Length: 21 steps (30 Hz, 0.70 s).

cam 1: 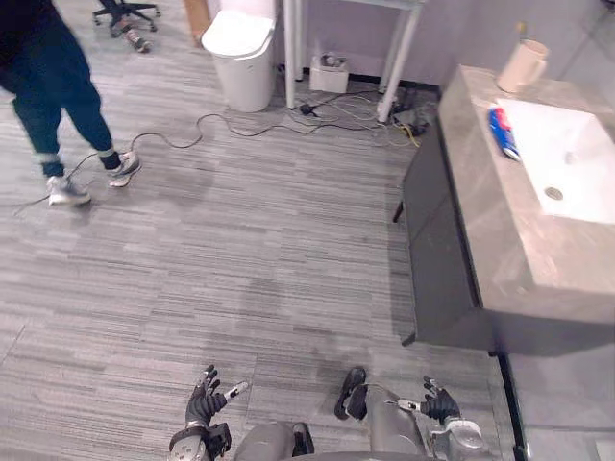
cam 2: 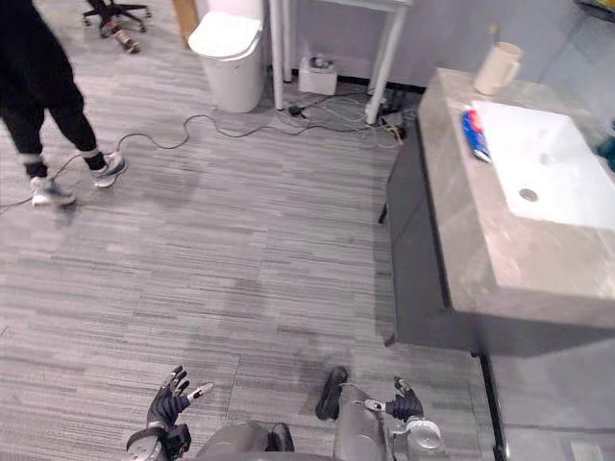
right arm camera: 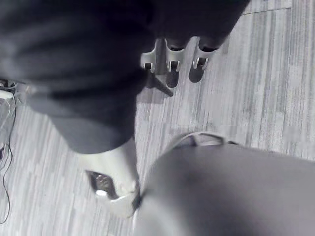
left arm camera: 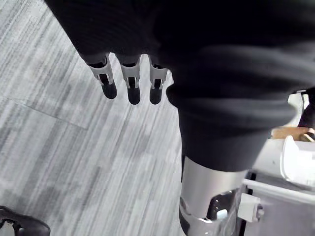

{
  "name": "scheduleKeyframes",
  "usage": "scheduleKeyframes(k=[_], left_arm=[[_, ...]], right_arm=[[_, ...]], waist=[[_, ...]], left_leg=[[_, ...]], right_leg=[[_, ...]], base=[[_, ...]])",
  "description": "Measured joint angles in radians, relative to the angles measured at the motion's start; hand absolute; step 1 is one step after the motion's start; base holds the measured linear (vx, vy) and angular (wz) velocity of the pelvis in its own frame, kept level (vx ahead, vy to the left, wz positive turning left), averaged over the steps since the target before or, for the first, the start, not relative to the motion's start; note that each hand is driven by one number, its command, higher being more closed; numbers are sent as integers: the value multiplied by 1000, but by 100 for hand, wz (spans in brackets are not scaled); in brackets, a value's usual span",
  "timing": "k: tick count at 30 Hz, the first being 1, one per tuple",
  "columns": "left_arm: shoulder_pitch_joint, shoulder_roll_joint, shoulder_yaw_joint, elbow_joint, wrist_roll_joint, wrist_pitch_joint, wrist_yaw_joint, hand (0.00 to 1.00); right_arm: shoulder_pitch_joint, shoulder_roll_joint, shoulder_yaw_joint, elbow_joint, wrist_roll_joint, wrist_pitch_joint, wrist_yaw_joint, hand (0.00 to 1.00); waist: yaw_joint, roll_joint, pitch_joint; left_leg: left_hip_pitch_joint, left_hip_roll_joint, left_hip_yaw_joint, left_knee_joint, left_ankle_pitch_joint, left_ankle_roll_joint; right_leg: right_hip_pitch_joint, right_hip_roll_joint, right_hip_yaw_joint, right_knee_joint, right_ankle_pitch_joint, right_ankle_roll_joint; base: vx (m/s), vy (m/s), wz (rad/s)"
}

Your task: Organize washtable

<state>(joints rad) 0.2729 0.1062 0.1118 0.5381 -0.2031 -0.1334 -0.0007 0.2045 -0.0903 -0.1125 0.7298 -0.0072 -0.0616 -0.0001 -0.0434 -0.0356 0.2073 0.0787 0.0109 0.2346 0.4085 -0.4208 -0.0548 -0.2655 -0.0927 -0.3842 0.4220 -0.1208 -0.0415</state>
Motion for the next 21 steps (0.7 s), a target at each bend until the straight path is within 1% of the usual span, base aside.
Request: scheduleKeyframes(k=[1,2,3,4,5,6,7,8,9,10,11,12,13,14,16,17,18,19,20,21], left_arm=[[-4,-6,0,-6,0,3,-1,0],[5,-11,0,-21,0,6,0,0],[15,-19,8,-49,0,7,0,0],[8,-24,9,-58,0,8,-1,0],[-5,-25,9,-59,0,7,-1,0],[-27,-25,8,-67,0,6,-2,0],[-37,-23,8,-81,0,1,-1,0],[-40,-21,9,-85,0,-4,-1,0],[-47,-18,10,-84,0,-6,-1,0],[-54,-21,11,-79,-1,-5,-1,0],[-55,-27,12,-78,-2,-5,0,0],[-52,-31,12,-77,-3,-5,1,0],[-37,-41,14,-73,-7,-1,4,0],[-35,-34,18,-80,-18,-3,5,0],[-35,-36,17,-87,-21,-3,4,0],[-25,-35,10,-98,-21,-1,3,0],[-17,-34,6,-101,-20,-1,3,0],[-1,-30,-2,-109,-20,-1,2,0],[6,-26,-6,-116,-20,-1,2,0],[9,-12,-21,-122,-19,-1,2,0]], right_arm=[[9,-1,-11,-16,4,-2,-1,0],[9,-6,-10,-26,13,-2,-2,0],[9,0,-9,-56,29,-3,-5,0],[9,11,-14,-65,37,-5,-7,0],[9,18,-18,-64,38,-4,-10,0],[10,32,-32,-63,47,-3,-16,0],[9,40,-35,-63,59,-3,-18,0],[7,43,-35,-62,64,-4,-18,0],[1,46,-36,-60,69,-5,-18,0],[-11,44,-41,-44,74,-6,-18,0],[-21,45,-57,-37,75,-3,-18,0],[-21,44,-58,-38,75,-4,-18,0],[-17,56,-52,-35,75,0,-18,0],[9,79,-41,-58,75,-3,-13,0],[24,86,-36,-81,74,-3,-13,0],[28,87,-35,-90,63,-5,-11,0],[26,87,-34,-91,61,-5,-7,0],[25,88,-30,-93,52,-5,3,0],[26,90,-26,-93,48,-6,5,0],[31,100,-24,-93,31,-5,7,0]], waist=[[3,15,-3],[4,29,-7],[10,36,-2],[23,29,0],[25,23,2],[29,12,7],[35,-1,13],[40,-5,14],[55,-10,16],[60,-19,26],[62,-5,31],[63,1,35],[70,-17,32],[72,-39,20],[78,-63,6],[91,-60,10],[93,-64,8],[91,-57,12],[87,-58,11],[83,-62,9]], left_leg=[[-49,61,40,162,1,-1],[-83,99,57,254,15,-13],[-158,171,78,443,79,-21],[-204,201,87,533,52,-9],[-220,209,89,538,43,-8],[-253,221,88,524,36,5],[-297,228,69,488,34,9],[-324,232,58,460,34,9],[-380,228,23,389,37,4],[-413,217,-17,315,47,-10],[-434,199,-119,127,117,-42],[-425,199,-142,73,220,-53],[-387,178,-116,65,294,-13],[-375,155,-81,69,253,-15],[-369,149,-60,110,210,14],[-334,155,-7,146,156,40],[-308,157,18,148,138,46],[-255,162,60,144,114,55],[-230,162,78,139,102,59],[-168,161,120,113,85,68]], right_leg=[[28,38,-5,-9,4,-16],[50,59,0,-25,2,-21],[96,92,33,-71,-5,-32],[139,101,65,-107,-4,-32],[162,100,83,-125,-4,-32],[213,94,112,-164,-5,-31],[254,87,147,-201,-5,-31],[269,81,168,-216,-7,-27],[285,59,205,-224,-24,2],[291,45,229,-217,-37,23],[303,23,267,-188,-78,81],[301,19,284,-170,-98,103],[311,-7,317,-148,-120,131],[306,-42,318,-139,-117,128],[305,-59,323,-123,-114,131],[289,-79,358,-52,-113,136],[267,-88,366,6,-105,151],[210,-109,361,151,-73,192],[182,-120,352,220,-51,201],[121,-146,313,361,-34,192]], base=[[586,-112,16],[717,-54,-45],[713,-2,-81],[695,13,-81],[484,6,-69],[428,42,-58],[400,78,-64],[356,160,-77],[272,180,-75],[393,372,-92],[330,381,-75],[380,489,-87],[328,405,-66],[329,362,-56],[290,268,-48],[287,282,-79],[321,314,-107],[201,177,-76],[297,179,-81],[260,99,-59]])
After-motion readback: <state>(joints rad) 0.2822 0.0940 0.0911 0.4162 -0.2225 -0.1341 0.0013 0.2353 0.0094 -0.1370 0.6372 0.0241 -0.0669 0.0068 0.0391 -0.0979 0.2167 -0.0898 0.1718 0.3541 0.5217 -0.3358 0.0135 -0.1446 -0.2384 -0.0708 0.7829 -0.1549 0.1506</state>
